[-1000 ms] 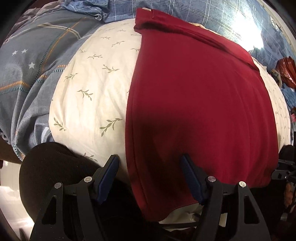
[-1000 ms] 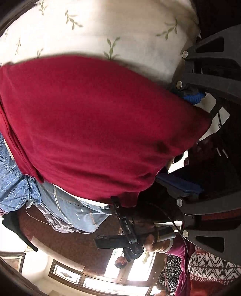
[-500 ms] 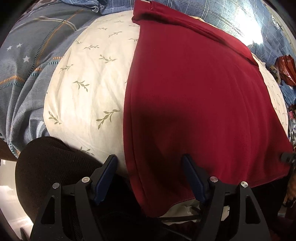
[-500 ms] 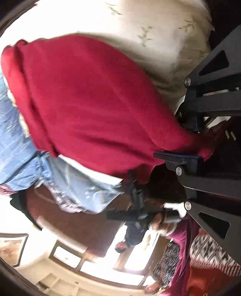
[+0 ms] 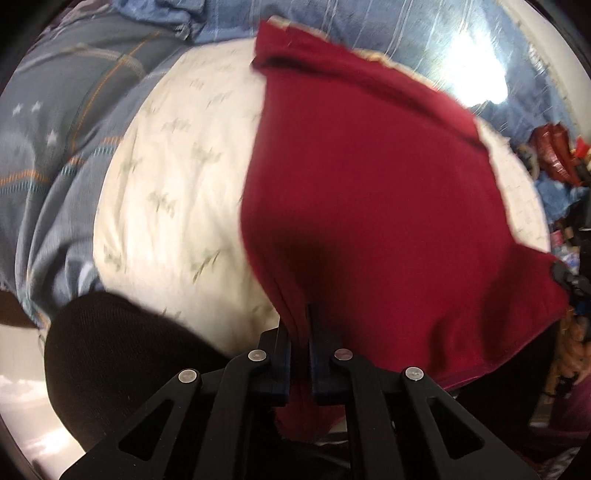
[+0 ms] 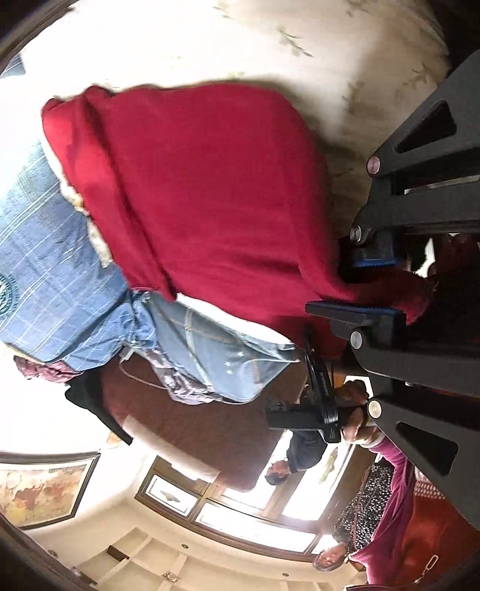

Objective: Fold small clothes

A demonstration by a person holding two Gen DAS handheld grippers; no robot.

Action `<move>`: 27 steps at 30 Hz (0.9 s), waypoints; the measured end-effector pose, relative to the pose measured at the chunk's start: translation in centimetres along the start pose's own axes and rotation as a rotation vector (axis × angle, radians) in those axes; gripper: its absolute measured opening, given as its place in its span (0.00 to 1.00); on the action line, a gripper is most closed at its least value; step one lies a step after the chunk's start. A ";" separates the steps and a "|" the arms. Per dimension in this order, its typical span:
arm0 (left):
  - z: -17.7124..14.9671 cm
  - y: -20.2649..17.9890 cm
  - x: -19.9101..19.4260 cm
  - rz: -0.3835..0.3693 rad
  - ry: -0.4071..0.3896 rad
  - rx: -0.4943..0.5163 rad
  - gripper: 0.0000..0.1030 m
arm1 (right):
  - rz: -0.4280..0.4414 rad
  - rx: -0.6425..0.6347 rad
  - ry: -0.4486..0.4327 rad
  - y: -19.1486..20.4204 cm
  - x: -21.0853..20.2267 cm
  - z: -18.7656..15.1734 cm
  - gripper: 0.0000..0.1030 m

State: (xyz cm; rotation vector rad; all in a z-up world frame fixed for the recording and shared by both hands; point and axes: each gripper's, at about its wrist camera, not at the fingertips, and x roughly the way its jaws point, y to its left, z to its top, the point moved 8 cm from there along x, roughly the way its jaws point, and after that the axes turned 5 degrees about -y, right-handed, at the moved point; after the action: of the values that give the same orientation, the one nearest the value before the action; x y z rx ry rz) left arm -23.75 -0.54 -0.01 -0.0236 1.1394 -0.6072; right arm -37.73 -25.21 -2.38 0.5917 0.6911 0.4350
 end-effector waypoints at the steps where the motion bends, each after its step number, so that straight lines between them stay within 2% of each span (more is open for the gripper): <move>1: 0.8 -0.2 -0.5 -0.020 -0.016 -0.003 0.05 | 0.001 -0.007 -0.015 0.2 -0.2 0.7 0.14; 6: 6.1 -0.2 -2.5 -0.063 -0.136 -0.024 0.05 | -0.027 -0.039 -0.095 0.4 -1.0 4.2 0.14; 11: 11.1 -0.2 -2.5 -0.052 -0.246 -0.031 0.05 | -0.079 -0.030 -0.188 -0.8 -1.3 8.9 0.14; 17: 16.2 -0.9 -0.6 -0.025 -0.331 -0.052 0.05 | -0.140 -0.047 -0.248 -2.8 -1.0 14.7 0.14; 27: 23.5 -0.9 5.5 0.012 -0.348 -0.112 0.05 | -0.199 -0.003 -0.285 -6.6 2.1 22.2 0.14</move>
State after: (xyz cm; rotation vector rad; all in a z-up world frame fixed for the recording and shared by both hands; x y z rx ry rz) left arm -2.57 -10.48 5.83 -0.2107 0.8337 -0.5050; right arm -19.64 -37.02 6.21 0.5621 0.4700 0.1614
